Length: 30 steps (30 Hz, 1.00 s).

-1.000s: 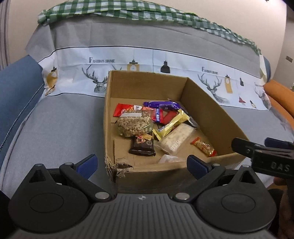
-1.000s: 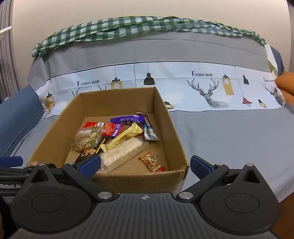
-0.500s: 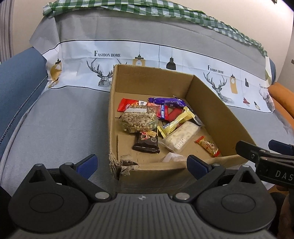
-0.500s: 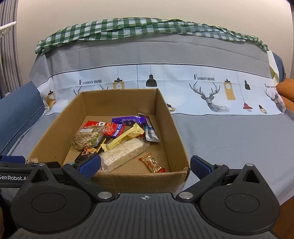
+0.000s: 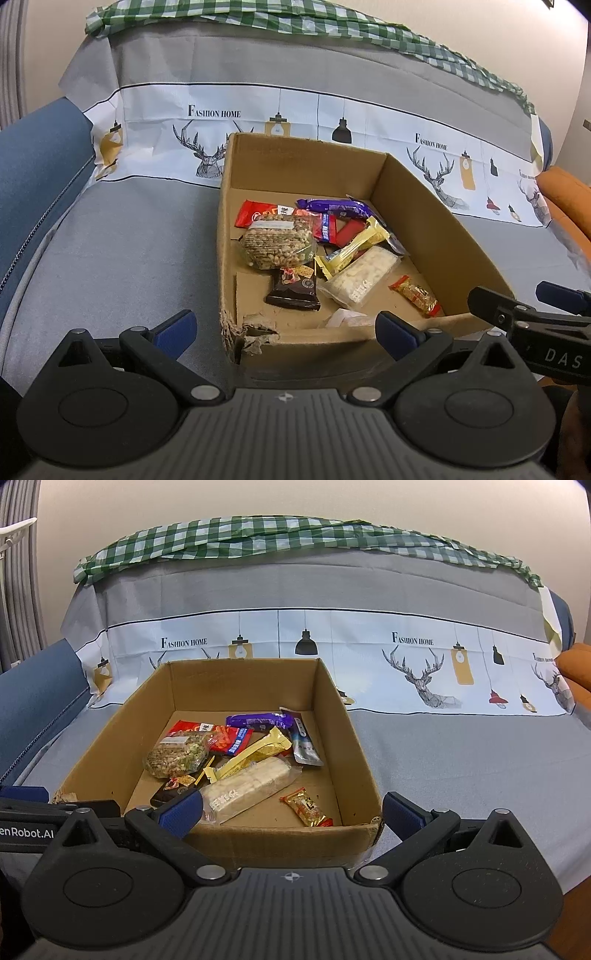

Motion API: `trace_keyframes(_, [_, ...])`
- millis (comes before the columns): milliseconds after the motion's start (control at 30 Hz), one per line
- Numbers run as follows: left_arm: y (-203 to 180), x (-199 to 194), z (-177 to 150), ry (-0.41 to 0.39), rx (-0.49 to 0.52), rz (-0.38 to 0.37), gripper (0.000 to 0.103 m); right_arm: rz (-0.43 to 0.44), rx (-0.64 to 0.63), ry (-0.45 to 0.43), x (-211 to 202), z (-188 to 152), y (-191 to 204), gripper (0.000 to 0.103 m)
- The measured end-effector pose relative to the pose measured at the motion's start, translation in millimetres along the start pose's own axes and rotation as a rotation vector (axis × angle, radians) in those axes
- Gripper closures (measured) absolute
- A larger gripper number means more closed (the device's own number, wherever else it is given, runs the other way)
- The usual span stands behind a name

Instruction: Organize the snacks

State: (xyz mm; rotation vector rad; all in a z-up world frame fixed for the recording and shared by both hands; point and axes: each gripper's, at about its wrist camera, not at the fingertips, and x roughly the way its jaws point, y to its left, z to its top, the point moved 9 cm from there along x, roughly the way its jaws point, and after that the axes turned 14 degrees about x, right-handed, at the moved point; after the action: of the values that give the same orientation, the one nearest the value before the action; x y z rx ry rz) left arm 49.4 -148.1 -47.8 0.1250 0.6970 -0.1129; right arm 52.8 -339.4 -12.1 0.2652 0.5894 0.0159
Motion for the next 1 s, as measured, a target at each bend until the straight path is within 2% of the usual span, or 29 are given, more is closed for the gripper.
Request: trace_keyframes(1000, [-2.1,-0.3,0.4,-0.002,-0.001,-0.004,0.000,0.001,-0.014,-0.001,-0.7,0.5,1.0,0.001])
